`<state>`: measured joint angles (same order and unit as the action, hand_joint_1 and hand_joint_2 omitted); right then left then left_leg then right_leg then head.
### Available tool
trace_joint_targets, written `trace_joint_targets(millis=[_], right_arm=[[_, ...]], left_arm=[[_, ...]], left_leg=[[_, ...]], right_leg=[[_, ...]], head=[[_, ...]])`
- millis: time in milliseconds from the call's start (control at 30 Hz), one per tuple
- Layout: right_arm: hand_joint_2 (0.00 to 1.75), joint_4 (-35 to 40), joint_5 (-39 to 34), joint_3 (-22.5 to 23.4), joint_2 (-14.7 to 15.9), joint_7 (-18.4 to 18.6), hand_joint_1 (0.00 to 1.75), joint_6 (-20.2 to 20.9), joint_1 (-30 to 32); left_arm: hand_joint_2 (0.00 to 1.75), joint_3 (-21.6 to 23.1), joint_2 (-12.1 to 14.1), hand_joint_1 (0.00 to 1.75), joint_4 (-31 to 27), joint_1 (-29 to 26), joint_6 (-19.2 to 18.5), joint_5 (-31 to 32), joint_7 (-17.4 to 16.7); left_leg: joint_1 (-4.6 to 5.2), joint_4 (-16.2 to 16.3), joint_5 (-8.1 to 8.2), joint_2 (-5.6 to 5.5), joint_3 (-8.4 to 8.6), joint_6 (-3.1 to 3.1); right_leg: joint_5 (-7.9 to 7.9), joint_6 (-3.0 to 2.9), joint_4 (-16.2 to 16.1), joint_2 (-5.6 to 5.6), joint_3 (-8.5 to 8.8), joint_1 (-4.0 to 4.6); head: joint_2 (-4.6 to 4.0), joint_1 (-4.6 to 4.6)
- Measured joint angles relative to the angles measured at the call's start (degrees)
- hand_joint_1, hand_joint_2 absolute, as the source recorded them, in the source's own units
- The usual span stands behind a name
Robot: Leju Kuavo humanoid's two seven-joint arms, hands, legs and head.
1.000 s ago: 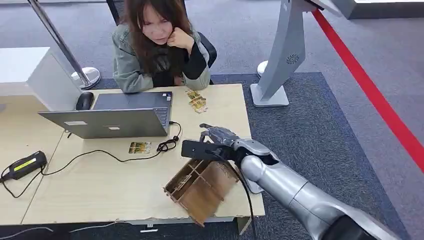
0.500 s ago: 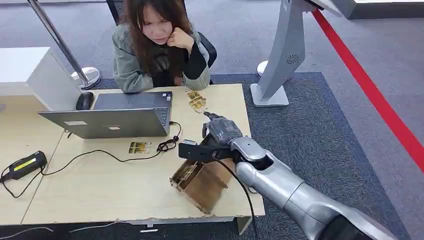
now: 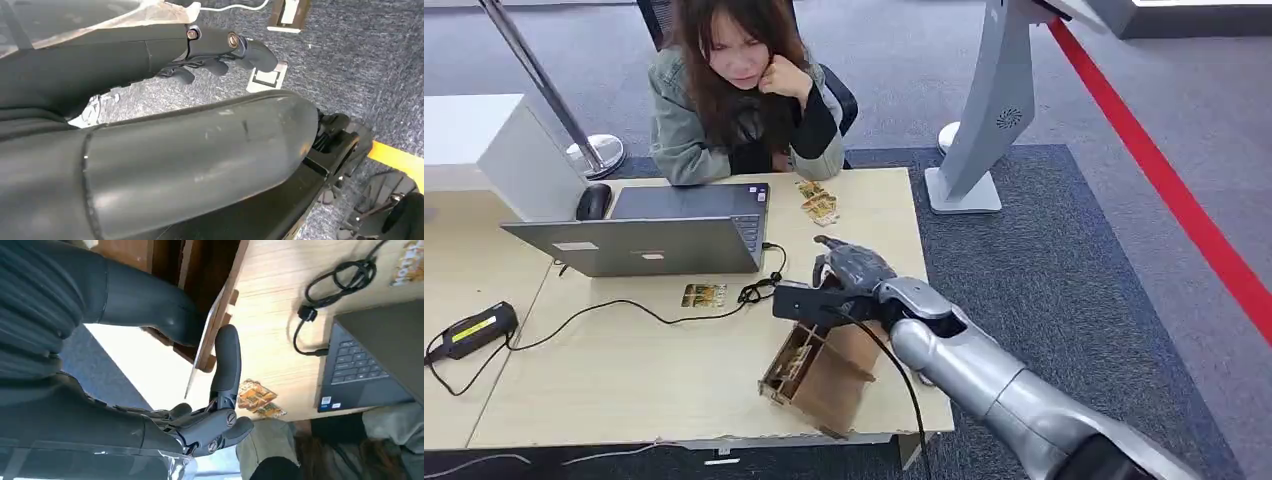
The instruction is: Pass the card to the sensor for recognition and then transmit it.
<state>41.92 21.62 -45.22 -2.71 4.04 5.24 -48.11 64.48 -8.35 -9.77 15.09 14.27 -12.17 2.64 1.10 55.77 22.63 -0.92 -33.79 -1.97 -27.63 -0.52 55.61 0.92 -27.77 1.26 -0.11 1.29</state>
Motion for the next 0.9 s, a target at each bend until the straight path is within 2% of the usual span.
trace_joint_targets(millis=[133, 233, 400, 567, 900], right_arm=[[1.75, -0.74, 3.81, 0.81, -0.24, -0.59, 1.75, -3.76, 0.06], [1.75, -0.83, 8.36, 0.79, -0.63, 0.63, 1.75, -5.98, 0.22], [1.75, -0.81, 13.05, 0.81, -1.09, 2.12, 1.75, -6.99, 0.54], [1.75, -0.81, 7.51, 2.43, -1.64, -0.24, 1.75, -3.03, 1.06], [1.75, -1.18, -3.14, 5.90, -2.29, -4.48, 1.75, 0.39, 1.70]], left_arm=[[0.00, 0.00, 0.00, 0.00, 0.00, 0.00, 0.04, 0.00, 0.00], [0.00, -0.02, -0.02, 0.00, 0.00, 0.01, 0.20, 0.04, 0.00], [0.00, -0.02, -0.04, 0.00, 0.00, 0.05, 0.20, 0.39, 0.00], [0.00, -0.02, -0.04, 0.00, 0.00, 0.09, 0.17, 0.83, 0.00], [0.00, -0.07, -0.02, 0.00, 0.00, 0.11, -0.33, 1.01, -0.02]], left_leg=[[0.00, 0.00, 0.00, 0.00, 0.00, 0.00], [0.00, 0.00, 0.00, 0.00, 0.00, 0.00], [0.00, 0.00, 0.00, 0.01, 0.01, 0.00], [0.00, 0.00, 0.00, -0.01, 0.00, 0.00], [0.00, 0.00, 0.00, 0.01, 0.00, 0.00]], right_leg=[[0.00, 0.00, 0.00, 0.00, 0.01, 0.00], [0.00, 0.00, 0.00, 0.00, 0.00, 0.00], [0.00, 0.00, 0.00, 0.00, 0.00, 0.00], [0.00, 0.00, 0.00, 0.00, 0.00, 0.00], [0.00, 0.00, 0.00, 0.01, 0.00, 0.00]], head=[[0.00, 0.00], [0.00, 0.00], [0.00, 0.00], [0.00, -0.02], [0.00, 0.00]])
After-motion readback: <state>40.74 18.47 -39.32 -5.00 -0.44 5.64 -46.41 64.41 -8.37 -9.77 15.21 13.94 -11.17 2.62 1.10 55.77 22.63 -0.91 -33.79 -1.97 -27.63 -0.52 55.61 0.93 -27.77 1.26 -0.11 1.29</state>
